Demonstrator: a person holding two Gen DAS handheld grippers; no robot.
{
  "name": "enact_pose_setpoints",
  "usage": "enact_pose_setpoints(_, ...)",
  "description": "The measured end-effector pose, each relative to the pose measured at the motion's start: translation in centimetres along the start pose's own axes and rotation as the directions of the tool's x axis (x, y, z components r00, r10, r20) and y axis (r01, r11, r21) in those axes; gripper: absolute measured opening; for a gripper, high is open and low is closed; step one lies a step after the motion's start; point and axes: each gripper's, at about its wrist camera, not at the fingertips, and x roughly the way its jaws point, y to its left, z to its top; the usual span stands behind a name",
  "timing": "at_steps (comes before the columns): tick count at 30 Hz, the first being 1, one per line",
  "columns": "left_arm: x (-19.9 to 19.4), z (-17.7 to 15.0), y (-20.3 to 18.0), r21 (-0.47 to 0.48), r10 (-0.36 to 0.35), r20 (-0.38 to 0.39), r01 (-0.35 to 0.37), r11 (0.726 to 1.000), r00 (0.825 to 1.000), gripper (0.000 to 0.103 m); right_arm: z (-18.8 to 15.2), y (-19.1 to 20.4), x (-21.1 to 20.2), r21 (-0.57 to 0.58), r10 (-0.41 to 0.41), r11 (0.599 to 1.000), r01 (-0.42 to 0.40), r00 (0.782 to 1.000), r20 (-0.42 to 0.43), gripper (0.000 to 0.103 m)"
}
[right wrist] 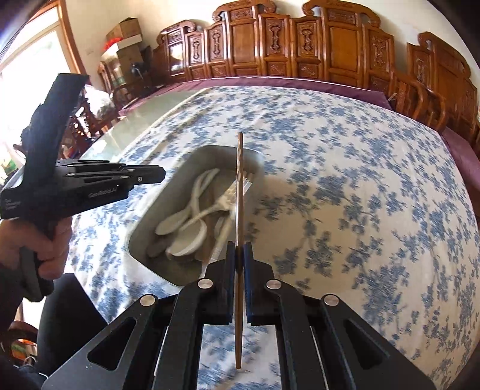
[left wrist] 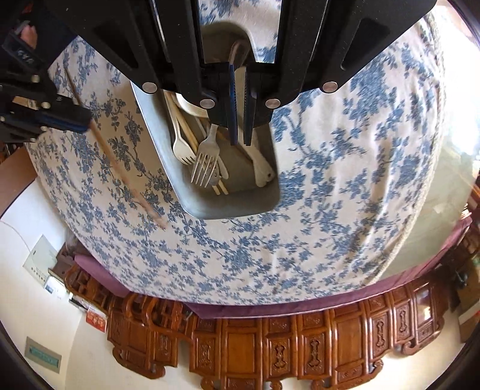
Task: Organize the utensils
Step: 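Lower the wooden chopstick into the grey tray and open the right tool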
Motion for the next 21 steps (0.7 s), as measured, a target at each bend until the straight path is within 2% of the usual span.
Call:
enact_pose_setpoints(6, -2.4, -0.9, 1.4, -0.015, 0.013, 0.015, -0.013, 1.000, 1.000, 0.004, 1.4, 1.7, 1.8, 0.037, 0.068, 0.997, -0.068, 0.998, -0.005, 0.007)
enact_pose_setpoints(9, -3.4, -1.5, 2.3, -0.031, 0.020, 0.019, -0.019, 0.999, 1.000, 0.015, 2.0, 2.5, 2.8, 0.038, 0.079, 0.996, -0.079, 0.997, -0.013, 0.007)
enact_pose_setpoints(11, -3.9, -1.8, 2.7, -0.041, 0.021, 0.020, -0.020, 0.999, 1.000, 0.015, 2.3, 2.9, 3.4, 0.045, 0.086, 0.995, -0.085, 0.996, -0.021, 0.007)
enact_pose_setpoints(21, -5.2, -3.2, 4.4, -0.079, 0.036, 0.020, -0.035, 0.996, 0.999, 0.016, 3.1, 2.9, 7.7, 0.087, 0.060, 0.995, -0.053, 0.995, -0.080, 0.006)
